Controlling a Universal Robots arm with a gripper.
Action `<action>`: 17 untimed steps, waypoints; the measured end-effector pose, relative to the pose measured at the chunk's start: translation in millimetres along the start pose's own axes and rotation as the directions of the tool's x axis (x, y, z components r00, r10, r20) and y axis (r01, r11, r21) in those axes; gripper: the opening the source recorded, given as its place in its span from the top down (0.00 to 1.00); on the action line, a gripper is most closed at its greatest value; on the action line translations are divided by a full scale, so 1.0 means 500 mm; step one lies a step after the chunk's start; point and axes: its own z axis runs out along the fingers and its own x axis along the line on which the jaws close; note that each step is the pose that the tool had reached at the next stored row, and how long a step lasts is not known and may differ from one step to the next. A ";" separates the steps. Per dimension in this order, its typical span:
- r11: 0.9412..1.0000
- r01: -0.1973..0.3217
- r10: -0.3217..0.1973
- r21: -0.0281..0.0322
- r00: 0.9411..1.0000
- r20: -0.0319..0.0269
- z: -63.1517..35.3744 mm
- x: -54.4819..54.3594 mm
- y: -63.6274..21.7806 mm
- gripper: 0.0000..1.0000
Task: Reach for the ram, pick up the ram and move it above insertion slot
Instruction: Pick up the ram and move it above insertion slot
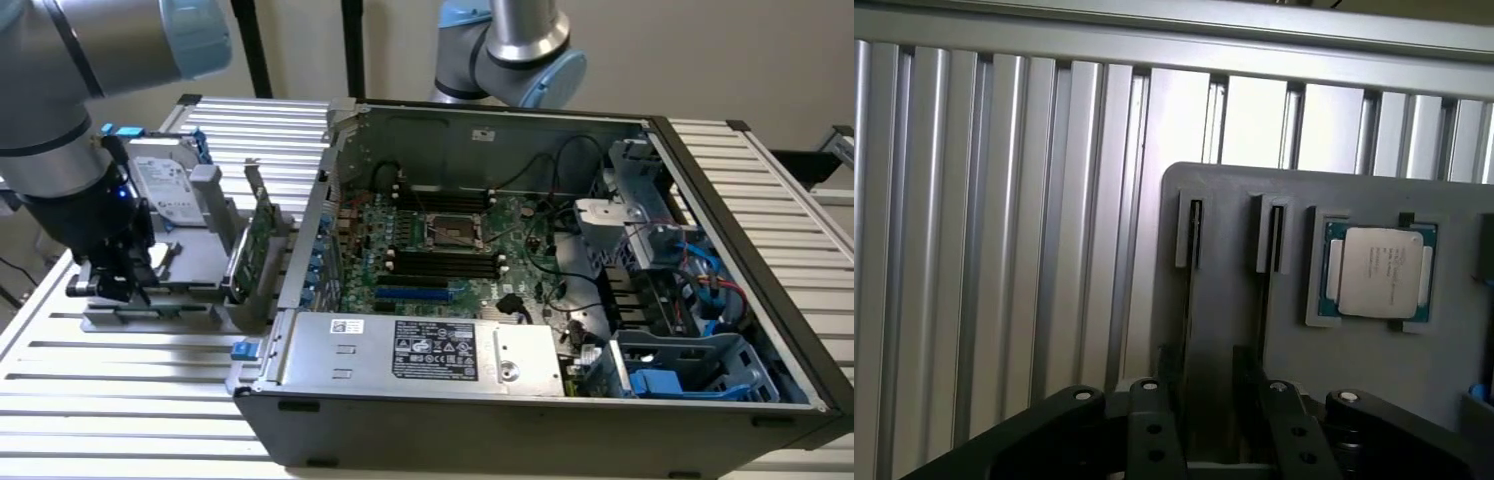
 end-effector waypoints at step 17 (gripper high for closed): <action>1.000 0.000 0.000 0.000 1.000 0.000 0.029 0.017 -0.014 0.64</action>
